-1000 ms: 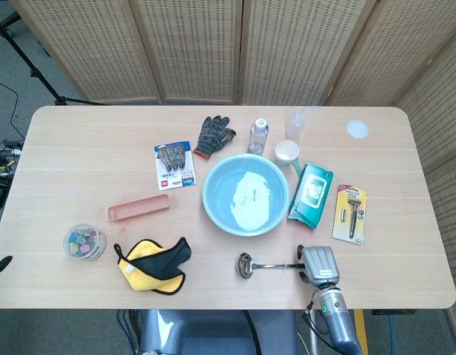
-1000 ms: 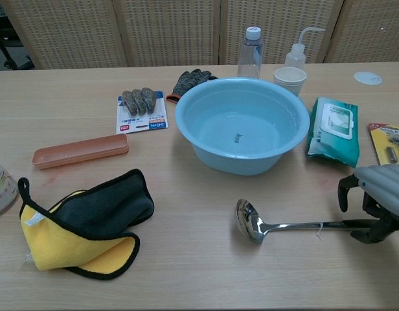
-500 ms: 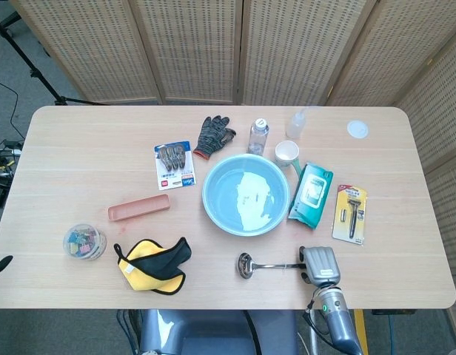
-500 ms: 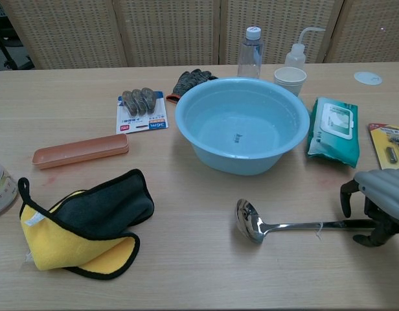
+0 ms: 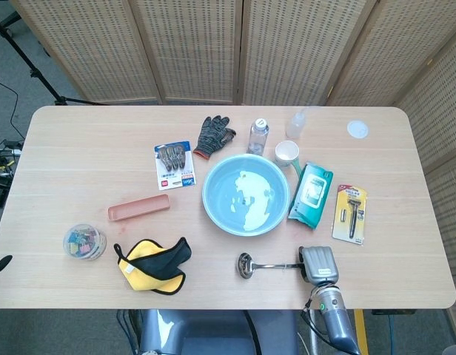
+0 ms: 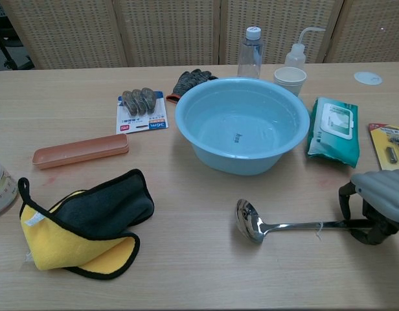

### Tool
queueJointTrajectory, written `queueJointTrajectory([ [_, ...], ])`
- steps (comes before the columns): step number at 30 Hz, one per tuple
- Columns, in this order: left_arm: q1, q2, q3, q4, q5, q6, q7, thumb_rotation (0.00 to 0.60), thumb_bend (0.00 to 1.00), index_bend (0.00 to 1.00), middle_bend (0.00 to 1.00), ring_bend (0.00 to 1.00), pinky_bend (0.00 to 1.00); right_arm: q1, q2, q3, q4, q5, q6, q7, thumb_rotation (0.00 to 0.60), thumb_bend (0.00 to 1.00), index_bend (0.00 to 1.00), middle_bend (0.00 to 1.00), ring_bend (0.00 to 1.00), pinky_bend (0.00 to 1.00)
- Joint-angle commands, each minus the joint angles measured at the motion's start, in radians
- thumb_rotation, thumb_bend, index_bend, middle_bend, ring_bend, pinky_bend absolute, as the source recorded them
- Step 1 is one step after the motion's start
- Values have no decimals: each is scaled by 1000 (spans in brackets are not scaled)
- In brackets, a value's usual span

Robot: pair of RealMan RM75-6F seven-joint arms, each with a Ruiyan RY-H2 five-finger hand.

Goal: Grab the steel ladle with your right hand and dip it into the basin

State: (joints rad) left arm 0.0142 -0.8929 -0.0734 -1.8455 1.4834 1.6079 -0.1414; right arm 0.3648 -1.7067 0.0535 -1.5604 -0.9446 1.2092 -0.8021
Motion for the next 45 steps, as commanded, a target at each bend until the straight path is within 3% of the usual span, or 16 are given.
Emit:
queueJointTrajectory([
  [1,-1,0,0,0,-1,-1,2,600,0,0,0,0,0,5,3,-2,-5,8,-3,-8,600,332,504,1000,944,1000],
  [6,-1,-1,-1,0,-2,-2,2,600,0,0,0,0,0,18,12,-2,-24,46,-14,-41,600,351,504,1000,944,1000],
  [12,-1,0,-2,1,-5,-2,0,600,0,0,0,0,0,37,24,3,-40,93,-25,-70,600,484,577,1000,944,1000],
  [15,-2,-1,-3,1,-6,-3,1,600,0,0,0,0,0,41,27,3,-40,96,-28,-64,600,631,659,1000,944,1000],
  [19,-3,-1,-3,1,-7,-6,2,600,0,0,0,0,0,41,37,-3,-41,59,-32,-17,600,921,778,1000,944,1000],
  [21,-2,-1,-3,1,-7,-5,2,600,0,0,0,0,0,39,50,-9,-48,21,-36,22,600,986,806,1000,944,1000],
  [30,-1,0,-2,1,-6,-3,-1,600,0,0,0,0,0,32,108,-22,-90,-82,-39,135,600,1000,872,1000,944,1000],
  [45,-1,-1,-1,-1,-2,-2,2,600,0,0,0,0,0,14,280,-12,-294,-193,-33,316,600,1000,876,1000,944,1000],
])
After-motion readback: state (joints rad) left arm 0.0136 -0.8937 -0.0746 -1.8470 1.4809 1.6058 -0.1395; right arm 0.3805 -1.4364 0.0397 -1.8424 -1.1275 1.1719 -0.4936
